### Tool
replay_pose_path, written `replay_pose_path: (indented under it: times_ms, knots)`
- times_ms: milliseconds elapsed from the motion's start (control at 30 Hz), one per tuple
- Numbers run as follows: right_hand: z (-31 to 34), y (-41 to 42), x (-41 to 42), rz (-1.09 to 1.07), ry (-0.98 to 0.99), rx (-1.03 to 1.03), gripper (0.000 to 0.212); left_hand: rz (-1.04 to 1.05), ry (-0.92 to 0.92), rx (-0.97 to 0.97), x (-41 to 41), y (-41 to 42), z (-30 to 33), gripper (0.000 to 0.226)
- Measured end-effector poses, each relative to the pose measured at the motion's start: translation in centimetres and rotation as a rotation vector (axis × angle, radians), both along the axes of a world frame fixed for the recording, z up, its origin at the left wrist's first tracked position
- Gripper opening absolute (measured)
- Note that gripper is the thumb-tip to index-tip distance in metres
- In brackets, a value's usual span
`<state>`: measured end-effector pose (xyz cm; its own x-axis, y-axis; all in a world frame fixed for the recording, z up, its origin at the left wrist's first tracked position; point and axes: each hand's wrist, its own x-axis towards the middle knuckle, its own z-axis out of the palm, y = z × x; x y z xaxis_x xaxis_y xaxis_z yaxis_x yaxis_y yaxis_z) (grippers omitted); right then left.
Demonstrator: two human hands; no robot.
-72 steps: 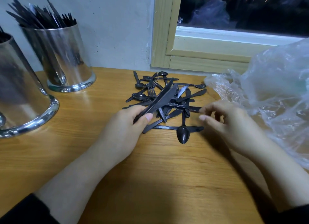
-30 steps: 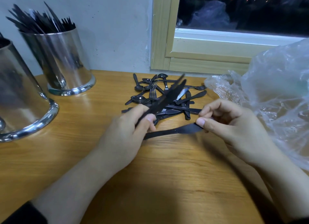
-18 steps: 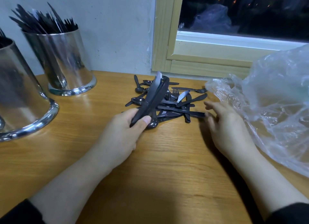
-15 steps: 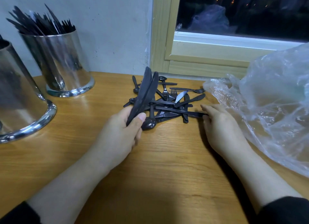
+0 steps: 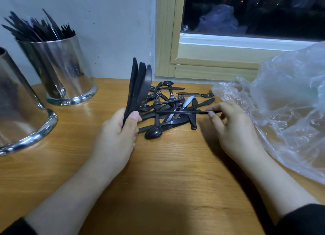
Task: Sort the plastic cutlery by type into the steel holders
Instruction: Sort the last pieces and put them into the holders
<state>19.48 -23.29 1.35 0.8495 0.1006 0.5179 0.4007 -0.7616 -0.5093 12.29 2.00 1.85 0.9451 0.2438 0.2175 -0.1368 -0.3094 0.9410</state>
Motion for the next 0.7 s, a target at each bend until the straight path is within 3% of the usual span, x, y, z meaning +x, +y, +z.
replay_pose_path:
  times_ms: [167,267,400,533,600,700]
  knots:
    - [0.5,1.2,-1.4,0.293,-0.016,0.045,0.009,0.148,-0.133,0.283,-0.3,0.6,0.2,0.029]
    - [0.4,1.9,-1.8,0.409,-0.016,0.031,0.009,-0.018,-0.054,0.316,-0.2,0.3,0.2,0.028]
    - [0.5,2.4,-2.3,0.394,-0.039,0.078,0.014,-0.239,0.028,0.414,-0.4,-0.2,-0.1,0.032]
    - [-0.2,2.0,-1.3,0.233,0.078,0.181,0.031,-0.166,0.049,0.269,-0.1,0.0,-0.3,0.034]
    - [-0.8,1.7,-0.2,0.161,0.069,0.054,0.03,-0.082,0.06,0.142,0.3,0.5,-0.3,0.03]
    - [-1.6,2.0,1.4,0.13,0.061,-0.155,0.029,-0.034,0.081,0.1,0.4,0.8,-0.5,0.027]
